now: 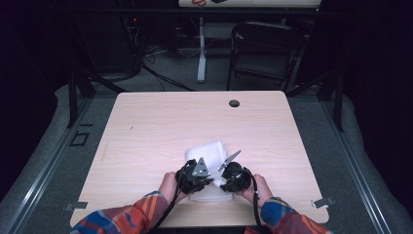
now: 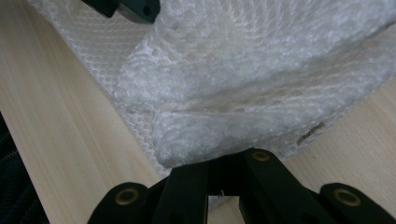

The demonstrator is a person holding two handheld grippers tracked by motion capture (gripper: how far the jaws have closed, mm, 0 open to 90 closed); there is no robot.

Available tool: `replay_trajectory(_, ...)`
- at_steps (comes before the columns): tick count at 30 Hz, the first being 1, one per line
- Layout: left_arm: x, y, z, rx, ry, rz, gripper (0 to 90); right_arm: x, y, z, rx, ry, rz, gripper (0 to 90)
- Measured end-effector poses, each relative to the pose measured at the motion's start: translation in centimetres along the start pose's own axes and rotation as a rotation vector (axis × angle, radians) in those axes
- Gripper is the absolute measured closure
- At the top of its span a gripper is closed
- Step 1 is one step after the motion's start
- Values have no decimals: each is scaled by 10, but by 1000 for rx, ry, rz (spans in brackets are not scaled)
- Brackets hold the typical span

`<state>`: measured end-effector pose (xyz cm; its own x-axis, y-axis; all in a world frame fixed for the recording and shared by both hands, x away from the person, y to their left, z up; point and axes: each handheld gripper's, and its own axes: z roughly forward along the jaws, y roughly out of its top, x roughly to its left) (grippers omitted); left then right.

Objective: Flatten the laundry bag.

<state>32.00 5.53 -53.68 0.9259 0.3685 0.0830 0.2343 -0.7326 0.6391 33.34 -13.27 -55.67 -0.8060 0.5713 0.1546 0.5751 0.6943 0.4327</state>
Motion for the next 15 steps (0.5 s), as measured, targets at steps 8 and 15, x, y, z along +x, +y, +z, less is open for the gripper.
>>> replay_trajectory(8, 1, -1, -5, -3, 18, -10, 828, 1, -1, 0, -6, -4, -2, 900)
replay_trajectory(15, 1, -3, -11, -20, 50, -12, 830, 2, -1, 1, -11, -13, -18, 900)
